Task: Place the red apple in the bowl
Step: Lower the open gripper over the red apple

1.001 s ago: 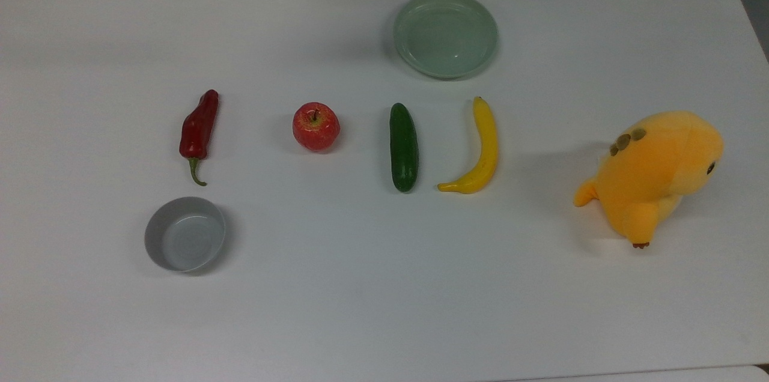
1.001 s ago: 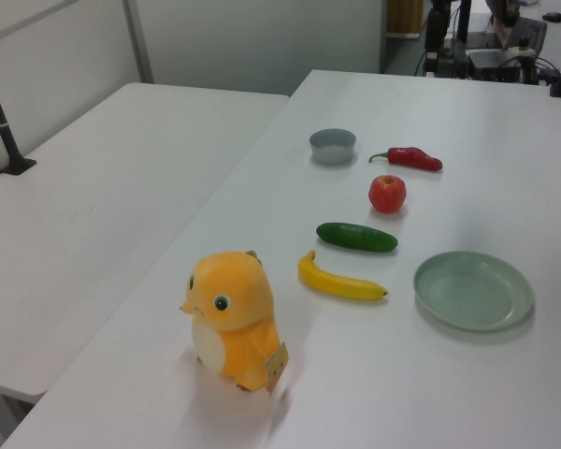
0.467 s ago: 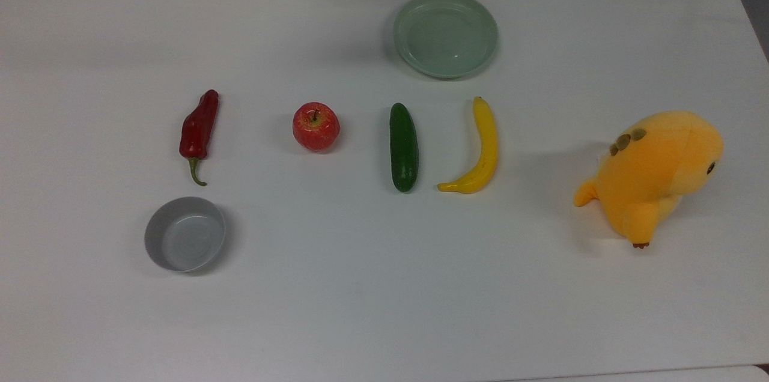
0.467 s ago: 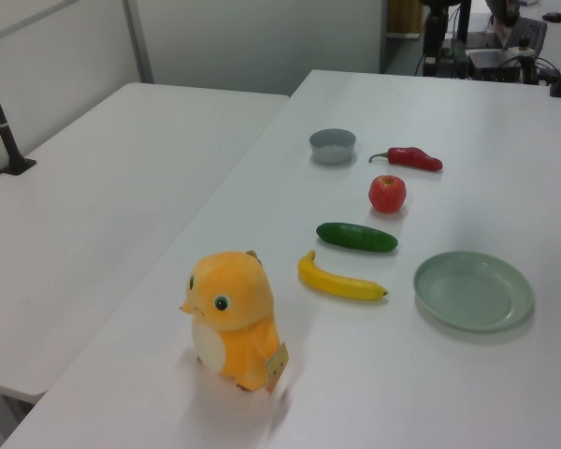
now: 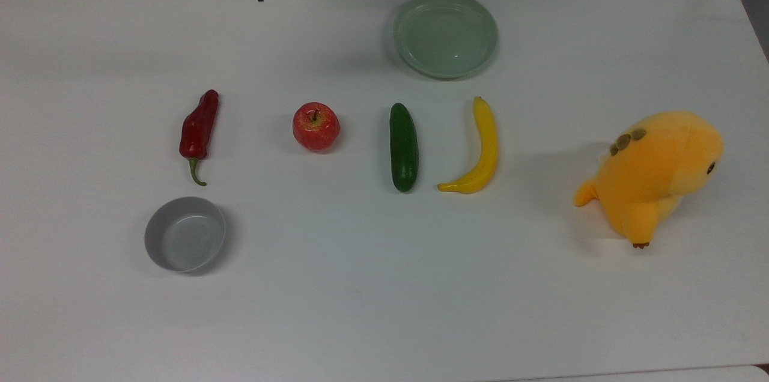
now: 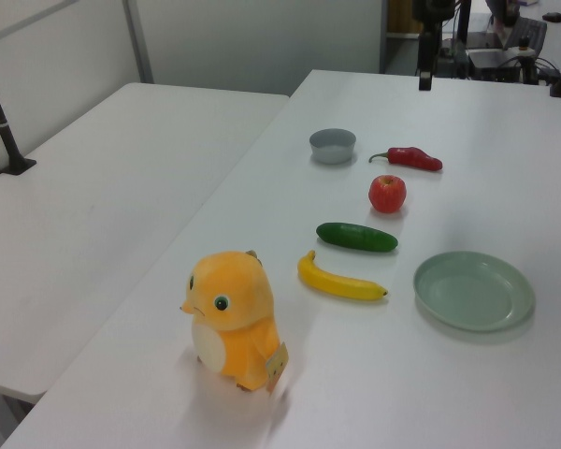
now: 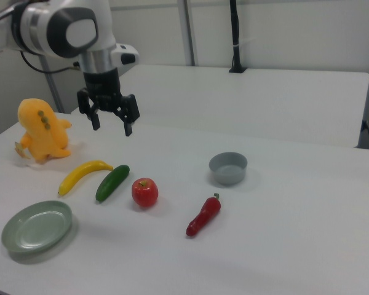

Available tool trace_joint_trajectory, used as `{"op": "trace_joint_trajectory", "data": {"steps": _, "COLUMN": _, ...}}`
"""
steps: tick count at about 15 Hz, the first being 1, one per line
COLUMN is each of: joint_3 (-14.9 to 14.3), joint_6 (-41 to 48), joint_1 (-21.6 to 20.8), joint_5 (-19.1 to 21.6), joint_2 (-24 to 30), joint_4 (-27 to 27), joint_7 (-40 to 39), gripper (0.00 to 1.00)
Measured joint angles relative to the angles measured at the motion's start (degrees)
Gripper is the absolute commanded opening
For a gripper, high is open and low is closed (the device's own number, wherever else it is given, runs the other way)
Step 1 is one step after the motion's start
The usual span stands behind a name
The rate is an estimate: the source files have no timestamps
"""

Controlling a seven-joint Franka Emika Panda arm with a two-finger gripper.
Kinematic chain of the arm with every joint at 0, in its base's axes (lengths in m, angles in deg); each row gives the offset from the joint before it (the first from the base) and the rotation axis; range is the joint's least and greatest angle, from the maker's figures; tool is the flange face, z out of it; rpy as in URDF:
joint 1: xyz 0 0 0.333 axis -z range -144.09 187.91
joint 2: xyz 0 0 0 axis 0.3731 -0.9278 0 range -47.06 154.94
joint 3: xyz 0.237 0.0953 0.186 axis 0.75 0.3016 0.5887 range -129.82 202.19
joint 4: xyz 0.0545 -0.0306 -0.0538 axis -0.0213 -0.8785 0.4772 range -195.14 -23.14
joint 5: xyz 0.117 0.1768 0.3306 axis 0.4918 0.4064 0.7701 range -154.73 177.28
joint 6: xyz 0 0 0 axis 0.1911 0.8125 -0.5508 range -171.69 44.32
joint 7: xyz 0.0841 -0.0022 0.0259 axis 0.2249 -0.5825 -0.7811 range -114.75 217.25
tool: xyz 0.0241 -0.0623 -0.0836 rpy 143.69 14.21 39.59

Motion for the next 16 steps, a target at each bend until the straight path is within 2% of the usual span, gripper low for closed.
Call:
{"op": "trace_joint_trajectory", "data": {"steps": 7, "joint_3": 0.1, "joint_6": -7.9, "joint_1": -3.1, "joint_5": -1.2, "joint_2": -7.0, "joint_4": -2.7, "joint_7": 0.0, "gripper": 1.0}}
{"op": "trace_joint_trajectory", "data": {"steps": 13, "joint_3": 0.1, "joint_6": -14.5, "joint_1": -3.0, "joint_5": -1.3, "joint_2": -9.2, "joint_4": -6.6, "joint_7": 0.0, "gripper": 1.0}}
{"op": "trace_joint_trajectory", "data": {"steps": 16, "joint_3": -0.1, "joint_6": -20.9, "joint_1": -2.8, "joint_5": -1.3, "joint_2": -9.4, "joint_4": -10.2, "joint_7": 0.0, "gripper": 1.0}}
